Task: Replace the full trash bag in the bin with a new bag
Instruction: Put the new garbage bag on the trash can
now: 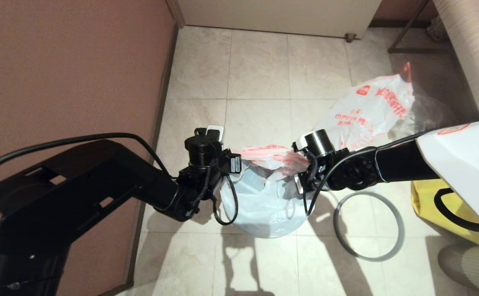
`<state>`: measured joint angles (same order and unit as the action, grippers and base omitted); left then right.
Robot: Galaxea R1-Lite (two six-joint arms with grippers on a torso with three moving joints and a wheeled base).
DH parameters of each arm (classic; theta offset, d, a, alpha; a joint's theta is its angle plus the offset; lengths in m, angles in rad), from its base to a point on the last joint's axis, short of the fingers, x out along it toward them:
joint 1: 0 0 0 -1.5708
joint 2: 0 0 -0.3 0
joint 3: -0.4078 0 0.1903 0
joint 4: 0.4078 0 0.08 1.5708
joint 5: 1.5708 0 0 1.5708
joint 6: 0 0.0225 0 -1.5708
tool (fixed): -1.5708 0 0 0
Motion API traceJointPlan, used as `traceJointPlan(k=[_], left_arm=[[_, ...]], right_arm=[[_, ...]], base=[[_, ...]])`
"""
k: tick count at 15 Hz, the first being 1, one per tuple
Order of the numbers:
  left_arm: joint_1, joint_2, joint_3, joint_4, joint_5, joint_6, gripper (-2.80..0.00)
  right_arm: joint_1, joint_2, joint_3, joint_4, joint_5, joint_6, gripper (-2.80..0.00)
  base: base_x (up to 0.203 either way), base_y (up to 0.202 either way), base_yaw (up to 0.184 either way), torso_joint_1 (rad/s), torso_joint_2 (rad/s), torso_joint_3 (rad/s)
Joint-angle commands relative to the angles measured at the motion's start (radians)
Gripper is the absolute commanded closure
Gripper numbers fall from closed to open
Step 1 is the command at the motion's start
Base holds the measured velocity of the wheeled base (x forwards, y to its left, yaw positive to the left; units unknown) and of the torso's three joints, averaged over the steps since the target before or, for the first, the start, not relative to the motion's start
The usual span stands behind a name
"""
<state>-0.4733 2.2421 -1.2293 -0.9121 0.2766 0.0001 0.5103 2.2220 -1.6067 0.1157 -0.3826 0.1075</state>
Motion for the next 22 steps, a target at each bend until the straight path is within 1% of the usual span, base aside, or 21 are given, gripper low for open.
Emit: traceJointPlan(k=[1,2,5,7,9,10,11,13,15,16,17,18,20,22], left_arm=[[0.008,-0.068,0.028,0.04,-0.053,-0.035,0.0],[0.01,-0.065,0.023,0.061,-0.061,-0.051,0.0],[0.046,-0.043,-0.007,0.067,-0.063,-0.055,0.0],[0.053,-0.047,-0.015,0.067,-0.063,-0.057,0.0],[0.053,-0.045,-0.015,0.068,-0.063,-0.057,0.0],[0.053,-0.038,-0.019,0.072,-0.063,-0.057,0.0],[0.053,-0.027,-0.035,0.089,-0.063,-0.062,0.0],[0.042,-0.068,-0.027,0.101,-0.066,-0.095,0.0],[0.031,-0.086,-0.021,0.163,-0.116,-0.123,0.0],[0.034,-0.076,-0.042,0.214,-0.125,-0.138,0.0],[0.038,-0.06,-0.074,0.288,-0.128,-0.147,0.0],[0.052,-0.029,-0.119,0.355,-0.13,-0.17,0.0],[0.083,0.006,-0.193,0.442,-0.14,-0.24,0.0],[0.106,0.039,-0.246,0.555,-0.169,-0.255,0.0]], right_arm=[[0.002,-0.01,0.008,0.0,-0.008,-0.013,0.0],[0.008,-0.021,0.019,-0.002,-0.008,-0.03,0.0],[0.024,-0.052,0.074,-0.013,-0.001,-0.08,0.0],[0.025,-0.06,0.137,-0.099,0.013,-0.129,0.0],[0.025,-0.069,0.211,-0.196,0.036,-0.187,0.0],[0.025,-0.072,0.234,-0.222,0.052,-0.205,0.0],[0.026,-0.078,0.253,-0.227,0.07,-0.207,0.0],[0.034,-0.097,0.294,-0.229,0.113,-0.217,0.0],[0.036,-0.102,0.308,-0.234,0.127,-0.225,0.0],[0.037,-0.105,0.313,-0.242,0.132,-0.226,0.0],[0.037,-0.106,0.318,-0.255,0.138,-0.23,0.0],[0.037,-0.105,0.323,-0.268,0.139,-0.246,0.0],[0.036,-0.107,0.327,-0.283,0.14,-0.264,0.0],[0.036,-0.107,0.325,-0.286,0.14,-0.273,0.0]], base=[[0.0,0.0,0.0,0.0,0.0,0.0],[0.0,0.0,0.0,0.0,0.0,0.0],[0.0,0.0,0.0,0.0,0.0,0.0],[0.0,0.0,0.0,0.0,0.0,0.0],[0.0,0.0,0.0,0.0,0.0,0.0],[0.0,0.0,0.0,0.0,0.0,0.0],[0.0,0.0,0.0,0.0,0.0,0.0],[0.0,0.0,0.0,0.0,0.0,0.0],[0.0,0.0,0.0,0.0,0.0,0.0],[0.0,0.0,0.0,0.0,0.0,0.0],[0.0,0.0,0.0,0.0,0.0,0.0],[0.0,0.0,0.0,0.0,0.0,0.0],[0.0,0.0,0.0,0.0,0.0,0.0],[0.0,0.0,0.0,0.0,0.0,0.0]])
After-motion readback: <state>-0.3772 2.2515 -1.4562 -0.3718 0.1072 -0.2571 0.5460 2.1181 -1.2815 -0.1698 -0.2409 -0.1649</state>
